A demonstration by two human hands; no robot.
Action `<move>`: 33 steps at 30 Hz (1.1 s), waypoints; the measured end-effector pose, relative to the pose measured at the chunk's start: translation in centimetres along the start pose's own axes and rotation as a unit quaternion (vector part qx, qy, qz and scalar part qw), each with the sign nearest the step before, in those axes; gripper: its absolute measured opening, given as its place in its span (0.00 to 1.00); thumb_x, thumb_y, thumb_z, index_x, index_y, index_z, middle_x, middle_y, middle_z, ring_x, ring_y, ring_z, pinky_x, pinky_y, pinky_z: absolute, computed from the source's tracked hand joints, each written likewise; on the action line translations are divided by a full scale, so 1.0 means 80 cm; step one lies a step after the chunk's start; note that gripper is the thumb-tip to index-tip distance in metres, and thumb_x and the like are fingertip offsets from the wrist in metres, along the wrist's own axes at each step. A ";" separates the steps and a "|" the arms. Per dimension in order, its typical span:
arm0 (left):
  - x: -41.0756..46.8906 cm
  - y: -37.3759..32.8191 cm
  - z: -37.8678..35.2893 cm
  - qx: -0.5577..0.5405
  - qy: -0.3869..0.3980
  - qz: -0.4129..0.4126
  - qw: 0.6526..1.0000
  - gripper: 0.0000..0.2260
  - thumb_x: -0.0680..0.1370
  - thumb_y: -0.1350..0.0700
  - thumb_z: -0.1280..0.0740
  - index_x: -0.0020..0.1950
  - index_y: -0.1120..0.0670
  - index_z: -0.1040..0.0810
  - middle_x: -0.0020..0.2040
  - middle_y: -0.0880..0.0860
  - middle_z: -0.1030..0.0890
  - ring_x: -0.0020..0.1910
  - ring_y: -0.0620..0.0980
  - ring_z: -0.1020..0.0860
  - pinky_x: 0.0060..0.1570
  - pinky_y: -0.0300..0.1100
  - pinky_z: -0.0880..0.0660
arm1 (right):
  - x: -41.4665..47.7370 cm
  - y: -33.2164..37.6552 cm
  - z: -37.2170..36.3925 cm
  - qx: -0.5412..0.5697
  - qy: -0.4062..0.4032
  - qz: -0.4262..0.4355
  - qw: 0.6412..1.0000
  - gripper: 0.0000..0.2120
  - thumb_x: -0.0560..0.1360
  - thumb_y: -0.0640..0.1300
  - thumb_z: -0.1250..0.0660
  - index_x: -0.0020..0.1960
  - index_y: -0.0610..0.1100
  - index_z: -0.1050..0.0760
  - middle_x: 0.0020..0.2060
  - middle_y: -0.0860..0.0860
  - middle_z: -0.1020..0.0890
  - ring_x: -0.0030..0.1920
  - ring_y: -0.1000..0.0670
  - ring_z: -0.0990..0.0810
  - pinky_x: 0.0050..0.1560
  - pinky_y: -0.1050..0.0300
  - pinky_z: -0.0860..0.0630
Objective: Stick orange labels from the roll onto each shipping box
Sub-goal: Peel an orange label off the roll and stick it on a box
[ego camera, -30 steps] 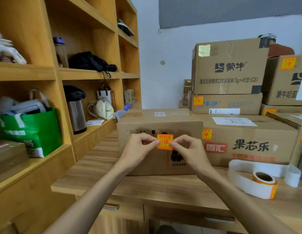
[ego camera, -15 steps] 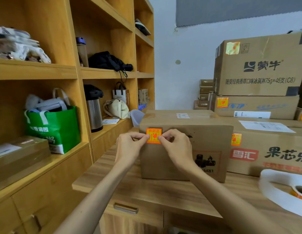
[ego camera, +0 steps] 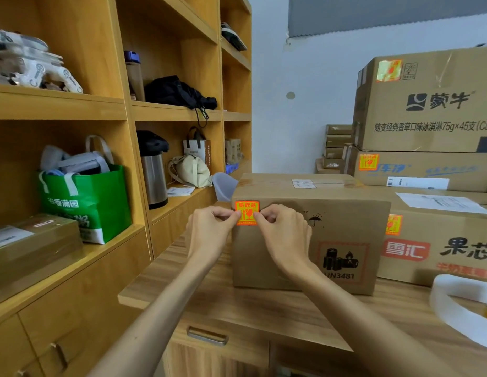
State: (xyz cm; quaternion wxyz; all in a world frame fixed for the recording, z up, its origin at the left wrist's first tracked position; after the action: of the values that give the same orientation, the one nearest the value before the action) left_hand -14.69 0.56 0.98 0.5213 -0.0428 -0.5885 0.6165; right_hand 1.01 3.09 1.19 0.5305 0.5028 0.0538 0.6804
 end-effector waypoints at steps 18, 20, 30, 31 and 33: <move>0.015 0.012 -0.002 0.085 0.002 -0.044 0.995 0.11 0.73 0.42 0.25 0.41 0.48 0.20 0.36 0.45 0.19 0.39 0.43 0.21 0.37 0.43 0.25 | 0.014 0.004 0.018 -0.199 -0.020 0.139 0.970 0.19 0.79 0.58 0.36 0.36 0.47 0.25 0.32 0.50 0.20 0.37 0.45 0.20 0.35 0.55 0.39; 0.018 0.014 0.001 0.064 0.013 -0.073 0.995 0.12 0.74 0.42 0.25 0.52 0.45 0.22 0.39 0.46 0.20 0.39 0.42 0.22 0.37 0.44 0.26 | 0.020 -0.004 0.025 -0.173 -0.100 0.215 0.956 0.16 0.75 0.53 0.29 0.35 0.46 0.27 0.32 0.50 0.22 0.34 0.47 0.24 0.33 0.58 0.40; 0.027 0.016 0.004 -0.016 0.119 -0.142 0.982 0.16 0.79 0.44 0.29 0.67 0.42 0.20 0.45 0.48 0.23 0.45 0.49 0.21 0.37 0.55 0.19 | 0.053 -0.028 0.032 -0.082 0.054 0.246 0.964 0.23 0.75 0.66 0.37 0.59 0.50 0.21 0.57 0.55 0.19 0.59 0.51 0.26 0.68 0.52 0.38; 0.025 0.015 0.004 -0.022 0.117 -0.146 0.982 0.16 0.78 0.44 0.29 0.66 0.43 0.20 0.44 0.48 0.22 0.45 0.48 0.21 0.37 0.54 0.19 | 0.054 -0.030 0.032 -0.065 0.048 0.240 0.967 0.24 0.74 0.68 0.38 0.56 0.51 0.21 0.55 0.55 0.19 0.58 0.51 0.26 0.66 0.53 0.38; 0.021 0.012 0.004 -0.037 0.108 -0.143 0.983 0.14 0.78 0.45 0.28 0.63 0.44 0.18 0.42 0.48 0.21 0.44 0.47 0.21 0.37 0.53 0.19 | 0.055 -0.034 0.032 -0.046 0.041 0.230 0.971 0.26 0.72 0.71 0.41 0.53 0.51 0.21 0.52 0.57 0.19 0.56 0.52 0.26 0.65 0.53 0.37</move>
State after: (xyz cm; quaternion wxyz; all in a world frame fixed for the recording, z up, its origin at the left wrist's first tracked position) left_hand -16.22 1.76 1.33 0.6631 -0.0436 -0.5508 0.5050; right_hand 5.01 6.46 3.57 0.3792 0.4483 -0.0726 0.8062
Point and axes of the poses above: each hand's wrist, its own x-axis towards the middle knuckle, its own z-axis out of the back of the hand, y = z × x, the point moved 2 cm from there along x, towards the middle knuckle
